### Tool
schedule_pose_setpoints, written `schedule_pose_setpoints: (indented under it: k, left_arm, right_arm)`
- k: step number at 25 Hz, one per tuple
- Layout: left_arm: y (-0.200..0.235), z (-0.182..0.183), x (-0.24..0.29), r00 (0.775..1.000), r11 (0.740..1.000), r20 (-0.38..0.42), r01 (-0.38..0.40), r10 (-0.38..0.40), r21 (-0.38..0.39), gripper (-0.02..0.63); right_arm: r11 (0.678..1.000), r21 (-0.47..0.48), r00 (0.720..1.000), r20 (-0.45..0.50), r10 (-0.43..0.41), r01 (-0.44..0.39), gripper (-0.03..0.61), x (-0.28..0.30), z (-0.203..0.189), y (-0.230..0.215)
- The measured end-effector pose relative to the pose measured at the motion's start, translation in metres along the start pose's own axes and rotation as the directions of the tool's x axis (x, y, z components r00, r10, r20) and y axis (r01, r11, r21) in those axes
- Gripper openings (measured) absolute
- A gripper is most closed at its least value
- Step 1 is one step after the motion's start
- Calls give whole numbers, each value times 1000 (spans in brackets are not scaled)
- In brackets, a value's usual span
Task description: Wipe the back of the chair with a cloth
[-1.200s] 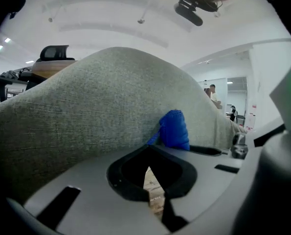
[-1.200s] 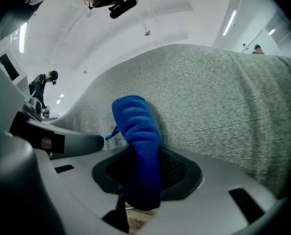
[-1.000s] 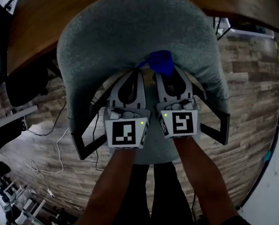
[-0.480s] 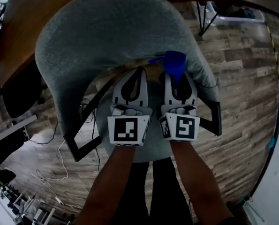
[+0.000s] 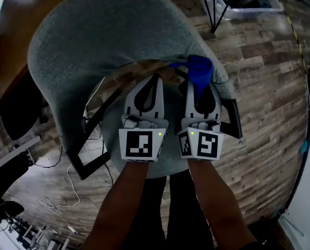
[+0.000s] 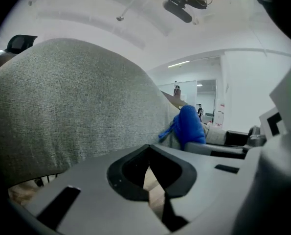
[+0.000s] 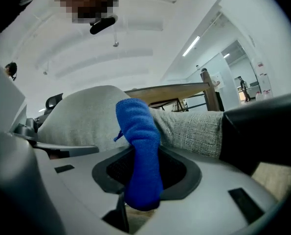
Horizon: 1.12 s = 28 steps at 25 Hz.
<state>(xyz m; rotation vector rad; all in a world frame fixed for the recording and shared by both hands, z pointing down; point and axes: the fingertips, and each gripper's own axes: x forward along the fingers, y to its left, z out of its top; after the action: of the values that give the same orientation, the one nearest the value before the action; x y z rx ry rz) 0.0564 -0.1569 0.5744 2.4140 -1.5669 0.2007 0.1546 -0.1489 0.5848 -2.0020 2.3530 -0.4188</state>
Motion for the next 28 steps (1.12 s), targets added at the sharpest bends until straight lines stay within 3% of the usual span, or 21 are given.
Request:
schedule_pose_setpoints:
  k: [8,13,18,24,28]
  left_arm:
    - [-4,7,-34,1000,1000,9,-2,2,5,2]
    - [2,48,-81,999,1000,38,-29,29,-12,2]
    - [24,91,-125,993,995,65,-95,97,-42,3]
    - [26,121,-210,995,991,4,-98,99,-94,2]
    - [36,156,-240,993,990,24,-110,112,-89,2]
  right_arm:
    - [999,-24,998,43,47,-46,123,-23,28,23]
    - [994,-28,993,45,107,-106,123,-47,70,63]
    - [969,-72,967,80,241,-235,123,-56,127,118]
    - [931,-105,937,-35,349,-351,123,-122,158,179]
    - [921,-128,930,-44,364,-367,124,-143,191,198]
